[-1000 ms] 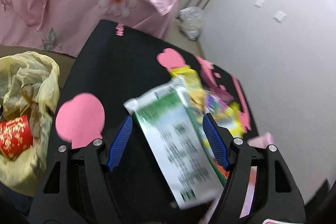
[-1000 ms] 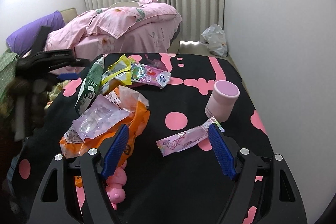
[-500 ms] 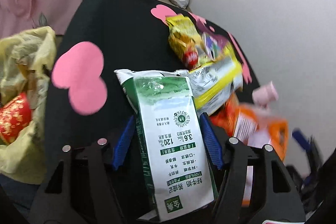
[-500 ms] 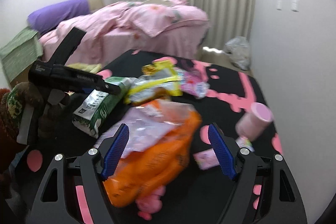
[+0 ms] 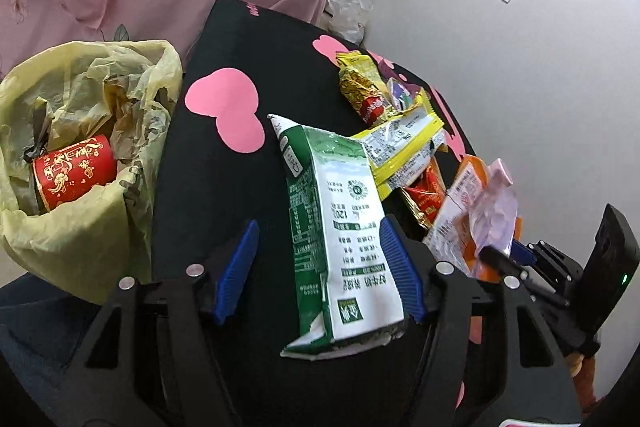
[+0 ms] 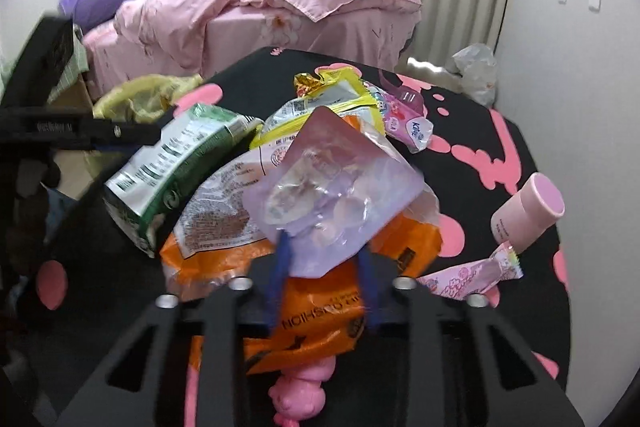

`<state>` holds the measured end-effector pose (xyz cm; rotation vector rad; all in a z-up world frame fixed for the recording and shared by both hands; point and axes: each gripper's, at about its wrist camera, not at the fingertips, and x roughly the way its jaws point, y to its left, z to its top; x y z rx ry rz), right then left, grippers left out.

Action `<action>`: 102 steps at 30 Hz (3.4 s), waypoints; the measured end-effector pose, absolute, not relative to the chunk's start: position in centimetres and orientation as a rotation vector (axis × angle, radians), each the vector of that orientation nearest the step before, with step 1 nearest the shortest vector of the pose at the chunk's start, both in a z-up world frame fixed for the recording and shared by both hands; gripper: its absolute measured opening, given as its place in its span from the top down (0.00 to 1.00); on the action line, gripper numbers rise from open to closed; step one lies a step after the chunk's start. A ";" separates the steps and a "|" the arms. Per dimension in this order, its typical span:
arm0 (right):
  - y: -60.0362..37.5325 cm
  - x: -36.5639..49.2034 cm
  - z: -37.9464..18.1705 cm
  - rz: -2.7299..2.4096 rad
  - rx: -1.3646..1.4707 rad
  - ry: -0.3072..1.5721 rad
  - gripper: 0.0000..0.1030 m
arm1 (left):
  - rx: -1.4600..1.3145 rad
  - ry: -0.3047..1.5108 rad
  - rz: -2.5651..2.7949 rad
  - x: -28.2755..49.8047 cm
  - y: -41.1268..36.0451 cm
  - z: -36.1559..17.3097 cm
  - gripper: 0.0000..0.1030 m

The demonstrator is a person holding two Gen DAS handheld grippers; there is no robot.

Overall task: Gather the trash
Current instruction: 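Grasp the milk carton with the left tool while the right tool grasps a clear plastic wrapper, then carry the carton and wrapper over the yellow bin and open both tools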

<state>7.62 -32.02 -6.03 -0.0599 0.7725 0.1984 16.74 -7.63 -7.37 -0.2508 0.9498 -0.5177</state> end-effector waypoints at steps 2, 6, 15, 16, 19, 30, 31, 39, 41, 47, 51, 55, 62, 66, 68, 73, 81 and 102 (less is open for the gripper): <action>-32.6 7.1 -5.2 0.200 -0.043 0.753 0.88 | -0.244 0.945 -0.528 16.4 -7.7 -7.3 0.42; -33.1 5.9 -3.6 0.186 -0.056 0.705 0.91 | -0.224 0.925 -0.546 15.9 -8.0 -7.1 0.42; -35.0 4.5 -2.1 0.165 -0.016 0.663 0.93 | -0.185 0.871 -0.596 14.6 -9.1 -5.8 0.42; -35.1 4.6 -2.2 0.172 -0.011 0.665 0.92 | -0.183 0.871 -0.592 14.6 -9.1 -5.8 0.42; -35.1 4.4 -2.4 0.219 0.002 0.644 0.86 | -0.178 0.870 -0.581 14.5 -9.0 -5.7 0.42; -33.0 6.7 -5.4 0.219 -0.045 0.723 0.49 | -0.173 0.866 -0.551 14.3 -8.5 -5.8 0.42; -32.7 6.8 -6.1 0.232 -0.056 0.745 0.57 | -0.175 0.868 -0.546 14.3 -8.3 -5.8 0.42; -32.9 4.9 -4.0 0.208 -0.070 0.668 0.95 | -0.162 0.883 -0.520 15.2 -8.2 -5.9 0.42; -33.7 4.6 -2.6 0.206 -0.039 0.630 0.95 | -0.140 0.910 -0.532 15.9 -9.1 -6.0 0.42; -34.9 4.3 -1.5 0.184 0.005 0.583 0.95 | -0.001 0.972 -0.488 18.4 -13.0 -6.1 0.40; -35.5 4.5 -2.1 0.184 0.044 0.596 0.95 | 0.087 1.023 -0.428 20.3 -15.0 -7.1 0.40; -35.9 4.7 -2.7 0.184 0.067 0.607 0.95 | 0.178 1.068 -0.371 22.0 -16.4 -8.4 0.40; -35.6 4.6 -2.9 0.216 0.097 0.615 0.95 | 0.039 1.004 -0.444 21.2 -14.2 -6.3 0.45; -35.4 4.6 -2.3 0.237 0.123 0.603 0.95 | -0.032 0.859 -0.483 17.8 -11.6 -2.9 0.45; -35.3 4.8 -2.0 0.252 0.145 0.599 0.95 | -0.052 0.785 -0.479 16.2 -10.4 -1.4 0.46; -34.2 5.1 -0.8 0.267 0.144 0.577 0.95 | -0.075 0.687 -0.465 14.0 -8.2 0.9 0.47; -32.0 6.2 1.0 0.301 0.134 0.573 0.95 | -0.117 0.637 -0.455 12.0 -5.6 2.2 0.47; -18.8 16.0 4.0 0.591 0.018 0.599 0.95 | -0.320 0.527 -0.080 13.1 10.7 2.7 0.47</action>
